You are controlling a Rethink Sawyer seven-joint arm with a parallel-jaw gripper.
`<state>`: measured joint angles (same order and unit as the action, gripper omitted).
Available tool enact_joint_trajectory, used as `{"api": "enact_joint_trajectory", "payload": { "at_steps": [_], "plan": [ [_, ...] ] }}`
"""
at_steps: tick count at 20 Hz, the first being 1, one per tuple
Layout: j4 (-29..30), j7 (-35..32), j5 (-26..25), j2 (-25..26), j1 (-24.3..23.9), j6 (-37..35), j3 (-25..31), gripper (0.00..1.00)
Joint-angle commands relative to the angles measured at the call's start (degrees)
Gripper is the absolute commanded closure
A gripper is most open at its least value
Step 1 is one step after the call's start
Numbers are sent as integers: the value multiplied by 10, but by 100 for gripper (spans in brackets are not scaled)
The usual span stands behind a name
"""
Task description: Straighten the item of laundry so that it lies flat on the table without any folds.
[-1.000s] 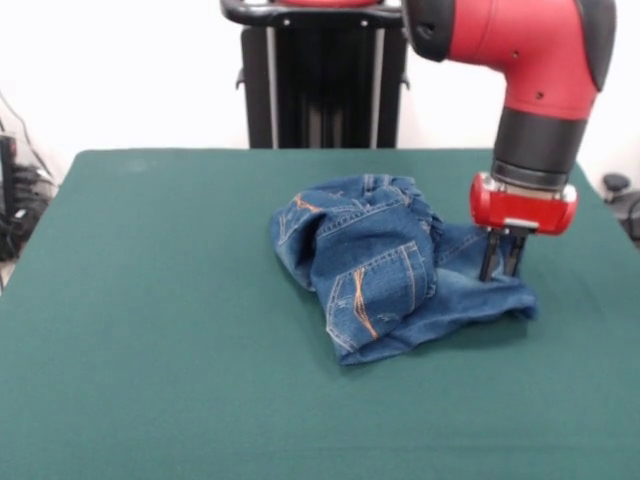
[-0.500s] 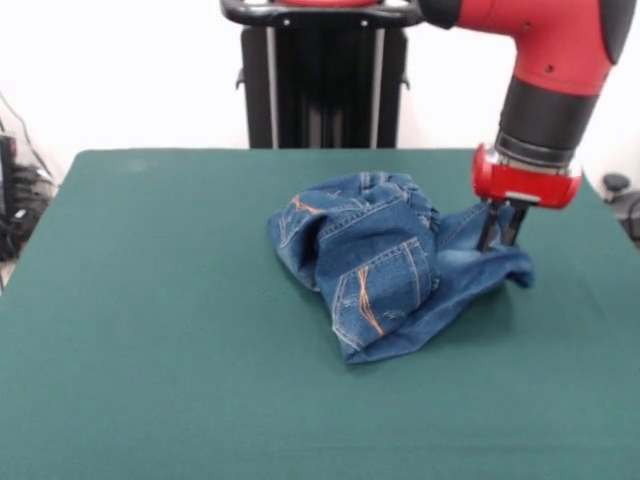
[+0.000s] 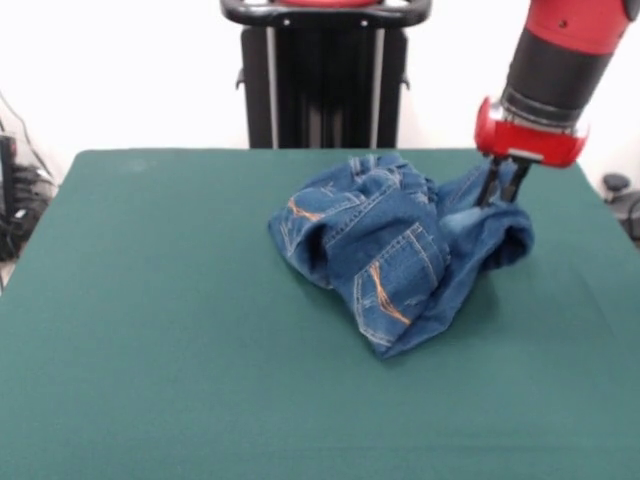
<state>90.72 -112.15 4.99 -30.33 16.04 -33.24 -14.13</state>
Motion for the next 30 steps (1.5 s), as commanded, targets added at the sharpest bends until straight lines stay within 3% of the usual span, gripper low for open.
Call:
{"api": "enact_joint_trajectory", "payload": {
  "at_steps": [1,8,13,20,28,29,30],
  "plan": [
    [-35,-57,-15,-37,28,-120,17,100],
    [-64,-71,-16,-77,32,-232,7,100],
    [-58,-74,-17,-85,29,-234,12,100],
    [-95,-81,-25,-106,29,-318,9,100],
    [-20,-79,-20,-108,22,-207,34,100],
    [-6,-83,-15,-112,22,-192,37,0],
    [-4,-90,-13,-113,25,-193,35,0]
  ]
}}
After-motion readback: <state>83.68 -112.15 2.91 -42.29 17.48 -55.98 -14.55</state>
